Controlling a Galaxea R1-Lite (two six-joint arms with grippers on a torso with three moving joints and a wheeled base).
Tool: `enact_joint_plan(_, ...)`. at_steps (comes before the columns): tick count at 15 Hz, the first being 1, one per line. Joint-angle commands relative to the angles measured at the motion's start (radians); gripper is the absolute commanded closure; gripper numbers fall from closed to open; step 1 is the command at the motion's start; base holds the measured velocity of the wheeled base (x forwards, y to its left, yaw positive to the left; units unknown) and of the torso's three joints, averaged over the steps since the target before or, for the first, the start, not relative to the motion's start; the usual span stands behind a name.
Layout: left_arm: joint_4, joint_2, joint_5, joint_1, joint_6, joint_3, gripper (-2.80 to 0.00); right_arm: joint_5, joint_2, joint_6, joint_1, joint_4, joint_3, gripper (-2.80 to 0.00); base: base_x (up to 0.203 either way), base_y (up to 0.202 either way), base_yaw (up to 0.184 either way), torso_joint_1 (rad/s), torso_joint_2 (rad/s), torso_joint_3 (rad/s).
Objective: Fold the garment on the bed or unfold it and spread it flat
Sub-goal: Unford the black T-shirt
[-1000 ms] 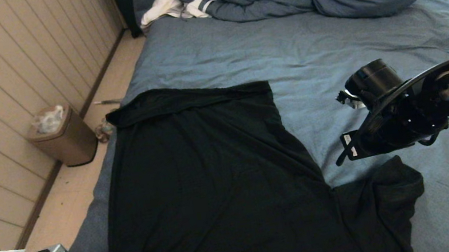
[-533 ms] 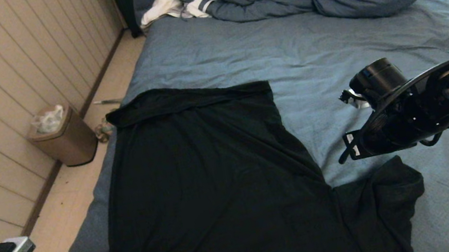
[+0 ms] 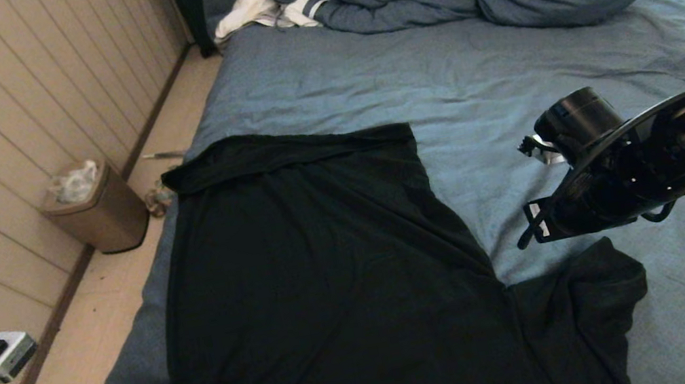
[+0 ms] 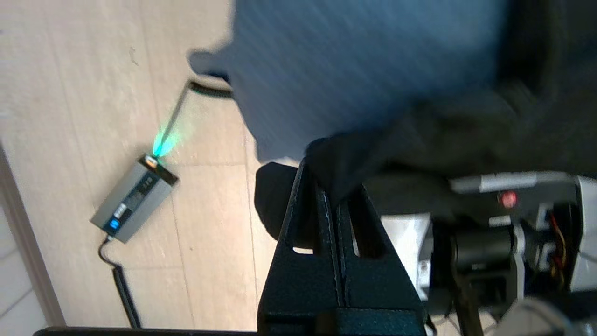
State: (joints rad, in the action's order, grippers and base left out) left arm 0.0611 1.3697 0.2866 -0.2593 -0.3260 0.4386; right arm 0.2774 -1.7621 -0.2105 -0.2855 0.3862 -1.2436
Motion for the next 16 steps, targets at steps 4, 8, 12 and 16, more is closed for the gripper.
enact_joint_plan(4,0.003,0.087,0.003,-0.034,-0.01,0.051,0.0,0.002,0.0,-0.001,0.0,0.002,0.004,0.0,0.0,0.0,0.0,0.0,0.0,0.0)
enact_joint_plan(8,0.004,0.089,0.003,-0.036,-0.005,0.062,-2.8,0.002,-0.002,-0.001,-0.001,0.002,0.004,0.0,0.0,0.0,0.0,0.0,0.0,0.0)
enact_joint_plan(12,0.006,0.091,0.009,-0.096,-0.003,0.1,-2.8,0.002,-0.003,-0.001,-0.001,0.002,0.006,0.0,0.0,0.0,0.0,0.0,0.0,0.0)
enact_joint_plan(16,-0.011,0.043,0.05,-0.133,0.001,0.148,-2.8,0.002,-0.007,-0.001,-0.003,0.002,0.003,0.0,0.0,0.0,0.0,0.0,0.0,0.0)
